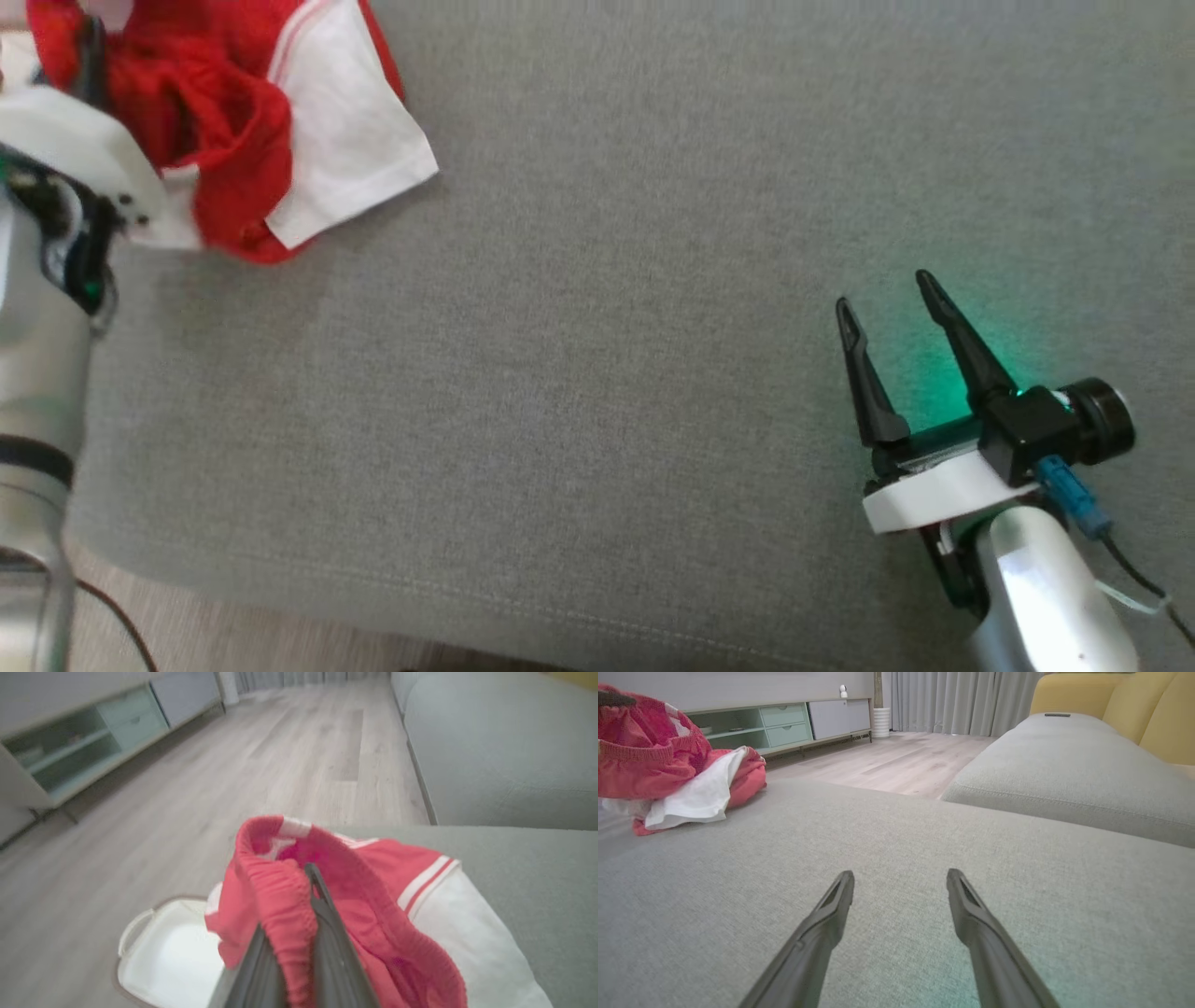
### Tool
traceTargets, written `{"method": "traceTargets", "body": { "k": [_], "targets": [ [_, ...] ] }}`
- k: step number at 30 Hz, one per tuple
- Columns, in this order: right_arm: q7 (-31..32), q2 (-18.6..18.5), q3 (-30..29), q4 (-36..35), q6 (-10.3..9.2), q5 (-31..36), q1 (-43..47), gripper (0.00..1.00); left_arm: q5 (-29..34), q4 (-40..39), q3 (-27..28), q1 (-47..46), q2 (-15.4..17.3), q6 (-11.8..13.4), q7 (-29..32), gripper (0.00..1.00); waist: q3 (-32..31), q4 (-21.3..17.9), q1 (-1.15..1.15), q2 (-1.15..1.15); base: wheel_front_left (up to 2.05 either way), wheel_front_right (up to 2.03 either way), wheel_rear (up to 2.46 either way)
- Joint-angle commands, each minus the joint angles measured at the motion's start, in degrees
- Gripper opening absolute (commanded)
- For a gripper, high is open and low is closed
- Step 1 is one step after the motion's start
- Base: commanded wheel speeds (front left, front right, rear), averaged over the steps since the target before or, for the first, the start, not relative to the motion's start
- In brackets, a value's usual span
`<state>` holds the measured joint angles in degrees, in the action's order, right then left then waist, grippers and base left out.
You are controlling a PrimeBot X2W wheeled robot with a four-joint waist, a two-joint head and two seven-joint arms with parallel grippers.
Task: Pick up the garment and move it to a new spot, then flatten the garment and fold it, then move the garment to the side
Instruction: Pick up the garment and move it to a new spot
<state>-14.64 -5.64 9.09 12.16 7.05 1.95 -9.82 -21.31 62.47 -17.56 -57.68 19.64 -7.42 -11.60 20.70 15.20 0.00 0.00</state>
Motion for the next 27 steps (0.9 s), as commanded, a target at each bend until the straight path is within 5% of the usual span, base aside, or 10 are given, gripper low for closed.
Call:
{"method": "traceTargets", "body": {
  "k": [1, 15, 27],
  "targets": [
    [-0.4, 1.2, 1.9, -1.2, 0.44, -0.8, 0.9, 1.0, 3.0, -3.0, -0.6, -3.9, 5.0, 1.0, -2.1, 0.0, -3.8, -0.7, 0.0, 0.0, 0.0, 0.0, 0.0],
    [-0.4, 2.7, 4.2, -1.2, 0.44, -6.2, 5.2, 1.0, 16.7, -22.6, -14.4, -6.7, 7.9, 0.4, -3.4, 0.0, -17.0, -9.3, 0.0, 0.0, 0.0, 0.0, 0.0],
    [-0.4, 2.8, 6.3, -2.7, 0.44, -9.9, 5.7, 1.0, 10.0, -38.7, -27.9, -11.5, 3.6, 0.0, -3.3, 0.0, -18.4, -22.8, 0.0, 0.0, 0.0, 0.0, 0.0]
  ]
}}
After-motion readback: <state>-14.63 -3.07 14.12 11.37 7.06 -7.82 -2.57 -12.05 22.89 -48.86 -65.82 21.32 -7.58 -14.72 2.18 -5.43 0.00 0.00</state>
